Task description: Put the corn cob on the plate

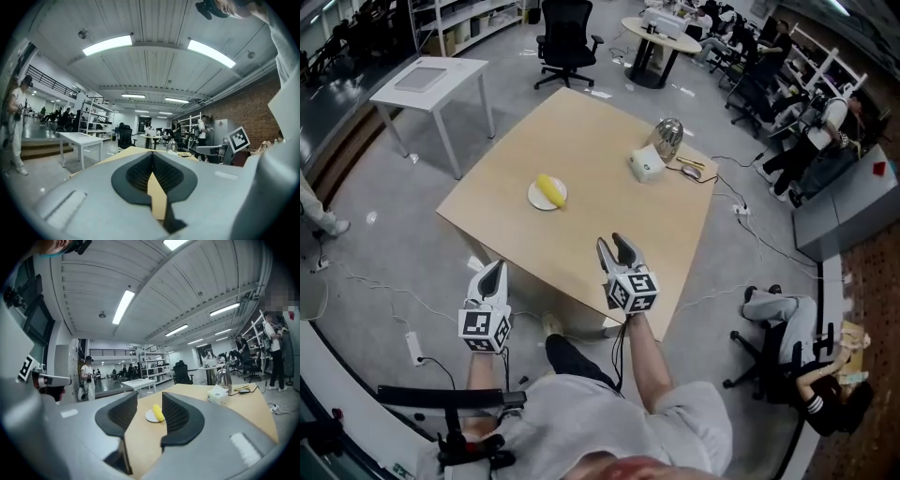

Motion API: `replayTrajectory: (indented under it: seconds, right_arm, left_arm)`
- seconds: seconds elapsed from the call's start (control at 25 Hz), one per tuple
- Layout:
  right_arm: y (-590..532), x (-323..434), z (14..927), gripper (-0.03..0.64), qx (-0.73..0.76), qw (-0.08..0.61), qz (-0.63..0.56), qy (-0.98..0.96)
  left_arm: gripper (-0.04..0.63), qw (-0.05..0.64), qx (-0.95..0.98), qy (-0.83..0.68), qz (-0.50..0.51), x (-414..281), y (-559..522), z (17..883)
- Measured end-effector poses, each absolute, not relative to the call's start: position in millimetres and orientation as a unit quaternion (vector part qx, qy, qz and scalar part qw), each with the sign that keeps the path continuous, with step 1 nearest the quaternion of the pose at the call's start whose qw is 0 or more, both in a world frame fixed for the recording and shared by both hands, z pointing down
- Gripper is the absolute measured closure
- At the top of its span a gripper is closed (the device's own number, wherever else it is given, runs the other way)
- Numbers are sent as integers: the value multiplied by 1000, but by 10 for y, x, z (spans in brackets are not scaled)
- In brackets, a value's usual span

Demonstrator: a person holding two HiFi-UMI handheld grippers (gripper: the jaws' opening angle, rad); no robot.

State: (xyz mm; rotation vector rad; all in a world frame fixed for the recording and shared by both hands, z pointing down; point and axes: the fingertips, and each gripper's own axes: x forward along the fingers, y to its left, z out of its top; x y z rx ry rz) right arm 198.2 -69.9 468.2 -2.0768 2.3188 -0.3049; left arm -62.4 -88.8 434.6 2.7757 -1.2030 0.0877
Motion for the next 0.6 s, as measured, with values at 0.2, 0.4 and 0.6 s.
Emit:
replayTrajectory:
  seconds: [0.2, 0.4, 0.6]
  right_arm:
    - [-468, 1983, 4618, 450, -669, 16, -95, 737]
    - [-229, 1974, 4548, 480, -678, 20, -82, 730]
    - [-11, 1945, 4550, 480, -681, 21, -83, 727]
  left_arm:
    - [575, 50, 918, -393, 22, -659, -728, 4263]
    - [575, 49, 919, -390, 23, -706, -564, 4264]
    - [575, 47, 919, -391, 21, -768, -434, 4249]
